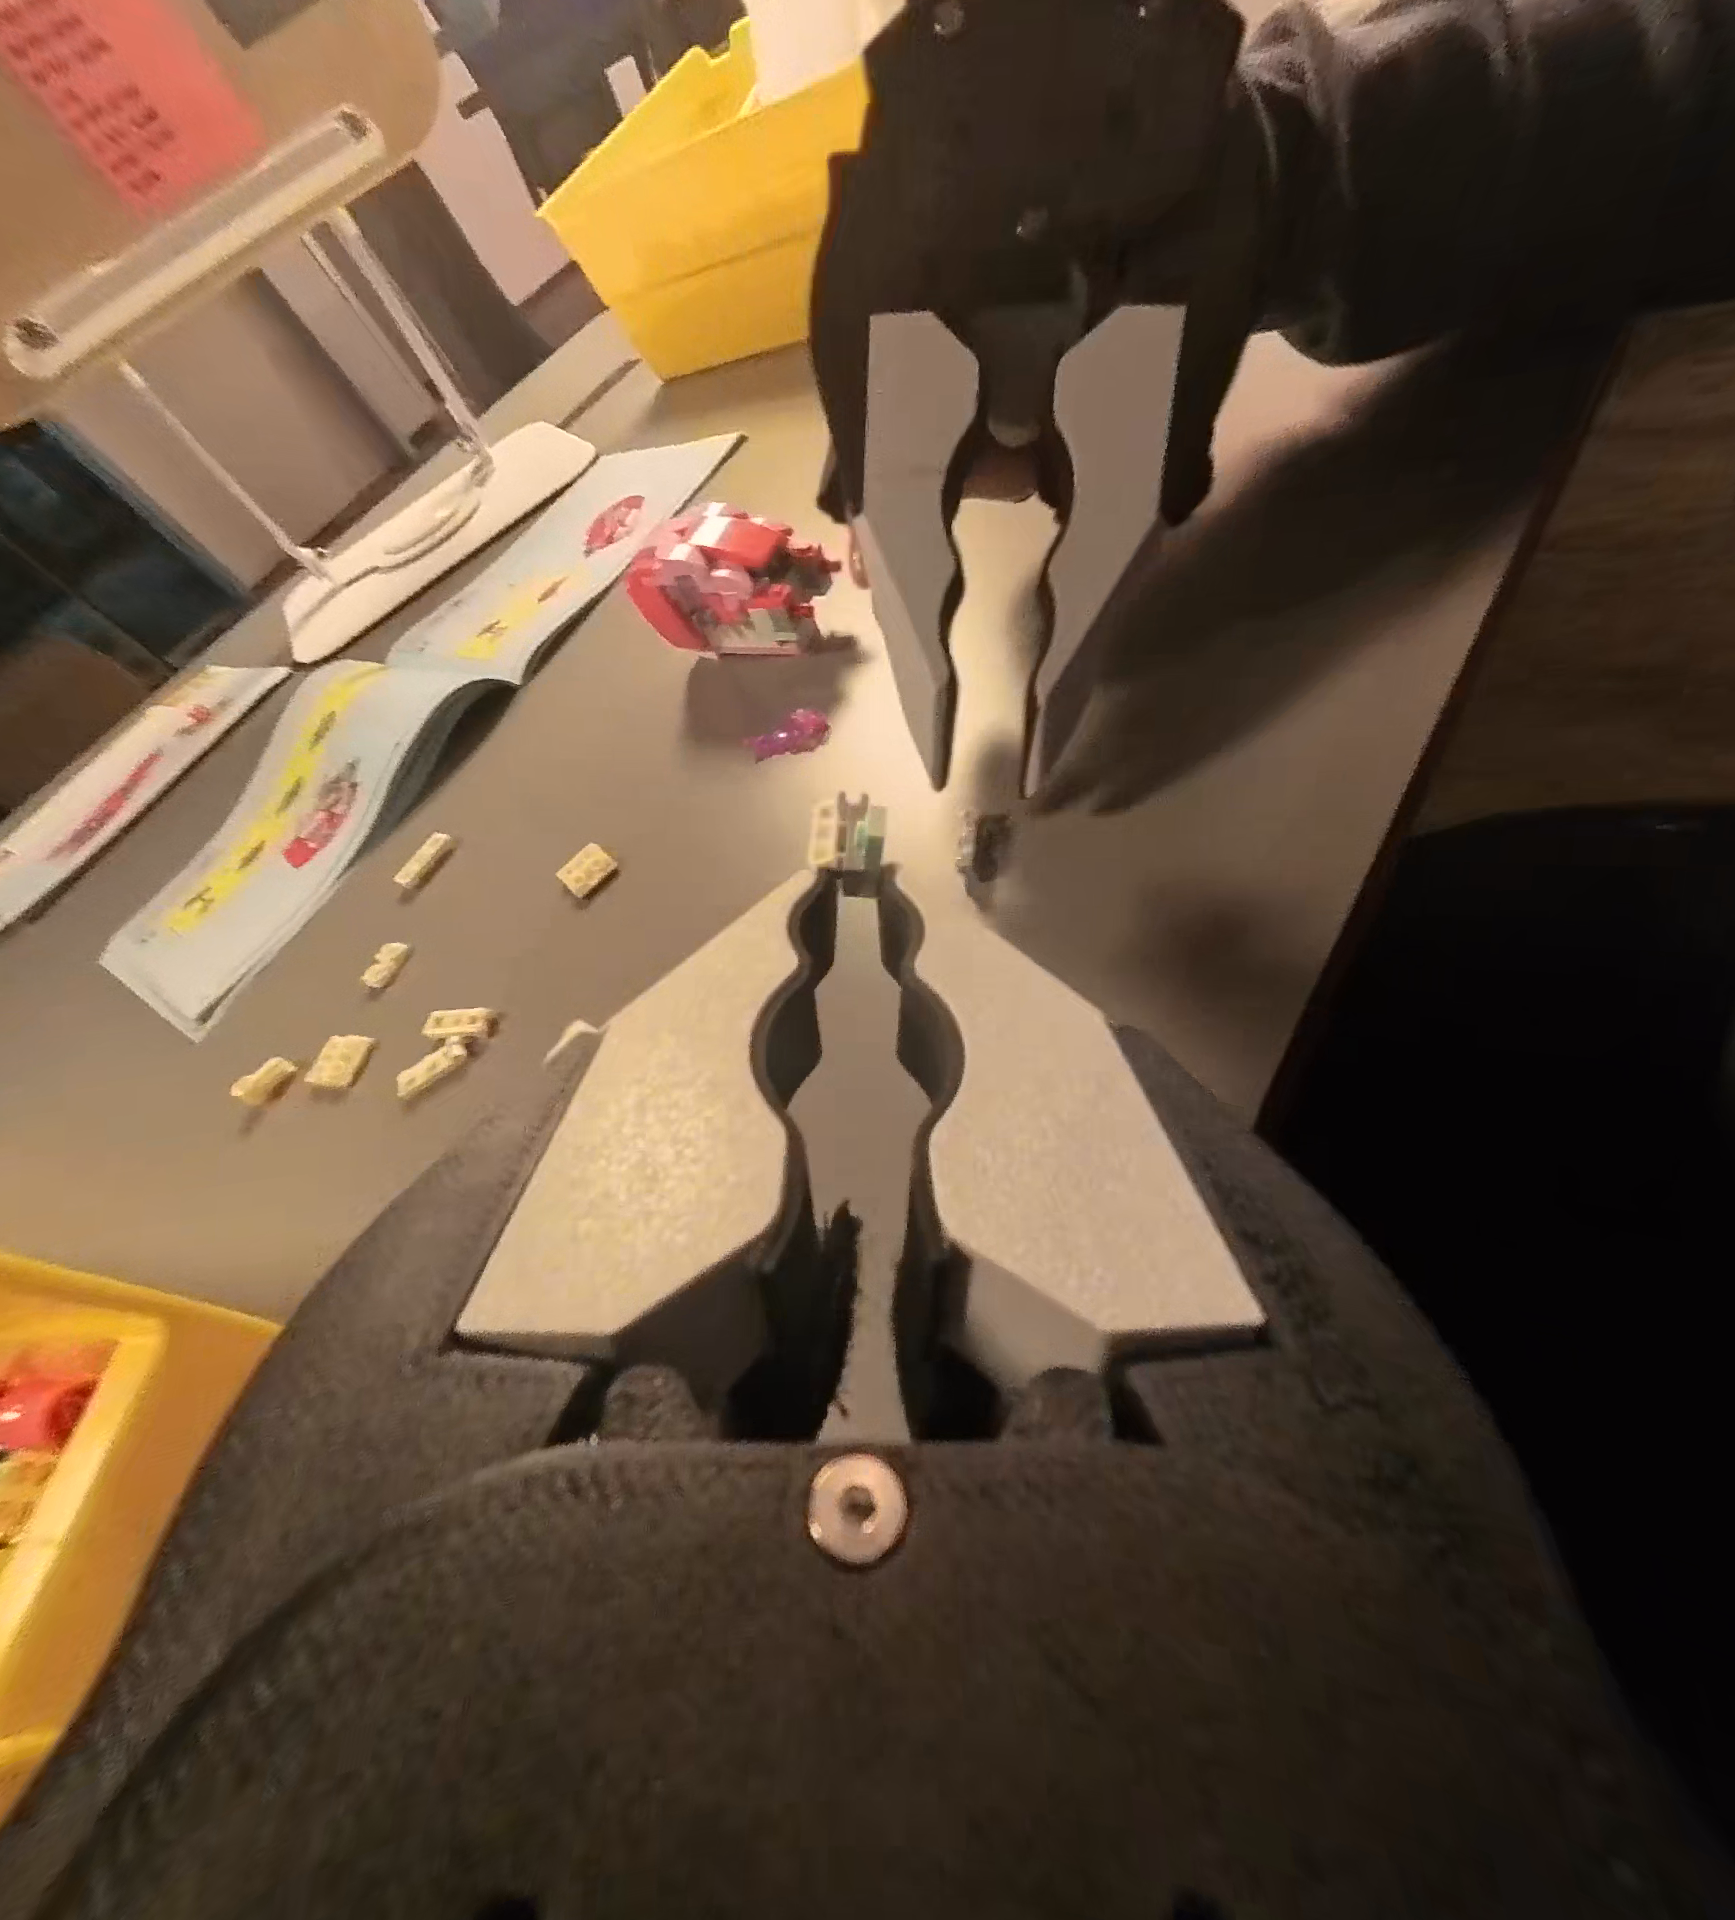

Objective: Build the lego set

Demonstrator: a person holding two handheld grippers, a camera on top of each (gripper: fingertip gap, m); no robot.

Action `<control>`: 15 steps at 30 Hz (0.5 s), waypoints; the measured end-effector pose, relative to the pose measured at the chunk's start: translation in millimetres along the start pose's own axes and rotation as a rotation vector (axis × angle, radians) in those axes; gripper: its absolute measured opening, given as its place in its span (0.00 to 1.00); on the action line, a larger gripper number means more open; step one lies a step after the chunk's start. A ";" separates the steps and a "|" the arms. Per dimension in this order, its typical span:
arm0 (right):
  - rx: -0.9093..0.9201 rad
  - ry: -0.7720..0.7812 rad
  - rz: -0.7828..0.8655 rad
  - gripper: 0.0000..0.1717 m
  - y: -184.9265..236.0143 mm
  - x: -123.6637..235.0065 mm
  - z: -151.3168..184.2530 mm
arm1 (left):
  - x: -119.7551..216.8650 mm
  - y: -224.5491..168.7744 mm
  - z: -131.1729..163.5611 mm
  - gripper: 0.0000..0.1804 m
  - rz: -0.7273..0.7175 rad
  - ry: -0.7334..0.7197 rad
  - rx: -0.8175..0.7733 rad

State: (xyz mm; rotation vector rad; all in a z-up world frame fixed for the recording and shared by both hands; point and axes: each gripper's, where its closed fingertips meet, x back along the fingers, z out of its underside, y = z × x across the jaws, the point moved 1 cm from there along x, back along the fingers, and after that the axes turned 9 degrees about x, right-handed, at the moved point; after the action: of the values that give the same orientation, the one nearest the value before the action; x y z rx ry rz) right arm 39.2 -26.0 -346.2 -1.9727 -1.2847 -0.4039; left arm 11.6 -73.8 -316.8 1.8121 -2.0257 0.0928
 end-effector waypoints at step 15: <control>-0.017 -0.129 0.120 0.01 -22.4 13.4 -29.8 | -8.8 -11.2 -5.7 0.04 0.066 -0.020 -0.034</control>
State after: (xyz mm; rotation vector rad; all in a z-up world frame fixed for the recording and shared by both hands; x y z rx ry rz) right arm 29.2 -33.6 -308.7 -2.1070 -1.2375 -0.2330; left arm 24.4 -65.5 -317.2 1.7326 -2.0883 0.0598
